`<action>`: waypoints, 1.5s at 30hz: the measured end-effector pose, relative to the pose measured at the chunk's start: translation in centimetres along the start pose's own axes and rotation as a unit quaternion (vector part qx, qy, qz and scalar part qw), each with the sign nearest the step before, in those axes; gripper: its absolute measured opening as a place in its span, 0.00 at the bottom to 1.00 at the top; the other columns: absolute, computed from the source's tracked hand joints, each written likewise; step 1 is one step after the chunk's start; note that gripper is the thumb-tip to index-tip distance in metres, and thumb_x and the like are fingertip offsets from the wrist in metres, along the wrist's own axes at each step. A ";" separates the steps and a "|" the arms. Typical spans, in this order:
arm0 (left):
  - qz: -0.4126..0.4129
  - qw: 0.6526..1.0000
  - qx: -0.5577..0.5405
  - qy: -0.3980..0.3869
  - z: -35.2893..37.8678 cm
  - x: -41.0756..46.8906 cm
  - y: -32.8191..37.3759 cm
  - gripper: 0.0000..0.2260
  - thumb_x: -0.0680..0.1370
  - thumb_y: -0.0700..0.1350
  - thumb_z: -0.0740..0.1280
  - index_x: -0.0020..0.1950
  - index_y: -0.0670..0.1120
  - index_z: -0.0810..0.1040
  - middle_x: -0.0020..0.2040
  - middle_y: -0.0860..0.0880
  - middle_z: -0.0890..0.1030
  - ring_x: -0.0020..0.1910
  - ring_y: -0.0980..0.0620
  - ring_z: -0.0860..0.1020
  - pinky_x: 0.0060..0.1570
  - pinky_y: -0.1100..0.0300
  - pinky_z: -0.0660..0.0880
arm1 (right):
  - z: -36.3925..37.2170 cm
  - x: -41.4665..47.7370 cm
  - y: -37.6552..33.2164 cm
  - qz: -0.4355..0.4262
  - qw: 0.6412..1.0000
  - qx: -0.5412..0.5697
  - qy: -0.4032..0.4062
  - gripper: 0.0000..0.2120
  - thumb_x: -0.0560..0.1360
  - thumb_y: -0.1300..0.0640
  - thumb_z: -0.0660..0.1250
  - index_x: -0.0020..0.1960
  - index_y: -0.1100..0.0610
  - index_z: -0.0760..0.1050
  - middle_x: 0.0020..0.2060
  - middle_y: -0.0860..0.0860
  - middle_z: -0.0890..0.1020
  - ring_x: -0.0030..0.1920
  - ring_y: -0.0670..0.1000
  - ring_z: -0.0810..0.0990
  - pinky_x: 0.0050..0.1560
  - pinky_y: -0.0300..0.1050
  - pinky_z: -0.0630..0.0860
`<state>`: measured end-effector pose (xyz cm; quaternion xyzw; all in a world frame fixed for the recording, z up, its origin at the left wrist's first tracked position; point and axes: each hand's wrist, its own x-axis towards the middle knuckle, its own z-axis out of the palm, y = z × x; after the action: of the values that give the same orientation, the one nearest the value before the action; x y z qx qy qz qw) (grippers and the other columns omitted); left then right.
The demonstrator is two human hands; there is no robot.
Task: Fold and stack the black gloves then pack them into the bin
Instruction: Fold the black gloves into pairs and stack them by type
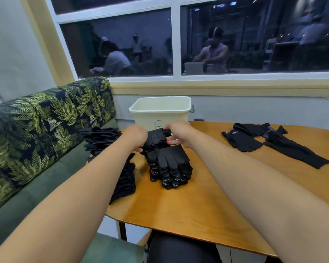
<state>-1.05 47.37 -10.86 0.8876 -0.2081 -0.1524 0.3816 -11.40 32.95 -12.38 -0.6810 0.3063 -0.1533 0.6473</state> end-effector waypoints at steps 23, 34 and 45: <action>0.255 0.962 0.070 -0.071 16.0 -8.5 10.3 0.19 0.82 0.38 0.57 0.68 0.49 0.81 0.65 0.47 0.81 0.52 0.49 0.79 0.50 0.56 0.77 | -21.3 -10.2 7.8 -0.086 0.957 -0.217 0.174 0.11 0.84 0.57 0.63 0.56 0.49 0.85 0.54 0.45 0.85 0.52 0.48 0.85 0.55 0.49 0.85; 0.258 0.953 0.115 -0.111 27.8 -6.2 9.6 0.18 0.83 0.45 0.62 0.72 0.52 0.76 0.68 0.53 0.78 0.67 0.50 0.76 0.66 0.49 0.77 | -29.0 -5.2 15.9 -0.120 0.858 -0.460 0.197 0.25 0.83 0.57 0.64 0.79 0.49 0.72 0.77 0.46 0.73 0.80 0.51 0.64 0.79 0.55 0.68; 0.301 0.940 0.139 -0.081 30.9 -1.6 10.5 0.25 0.85 0.49 0.61 0.83 0.56 0.65 0.77 0.53 0.74 0.75 0.50 0.72 0.76 0.46 0.68 | -29.7 -0.7 15.5 -0.170 0.812 -0.526 0.186 0.11 0.87 0.49 0.62 0.63 0.44 0.81 0.59 0.42 0.81 0.63 0.49 0.74 0.64 0.51 0.73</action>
<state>-18.41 22.63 -23.34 0.8124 -0.5150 -0.0707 0.2640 -33.31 10.39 -23.93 -0.9171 0.3345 -0.2000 0.0840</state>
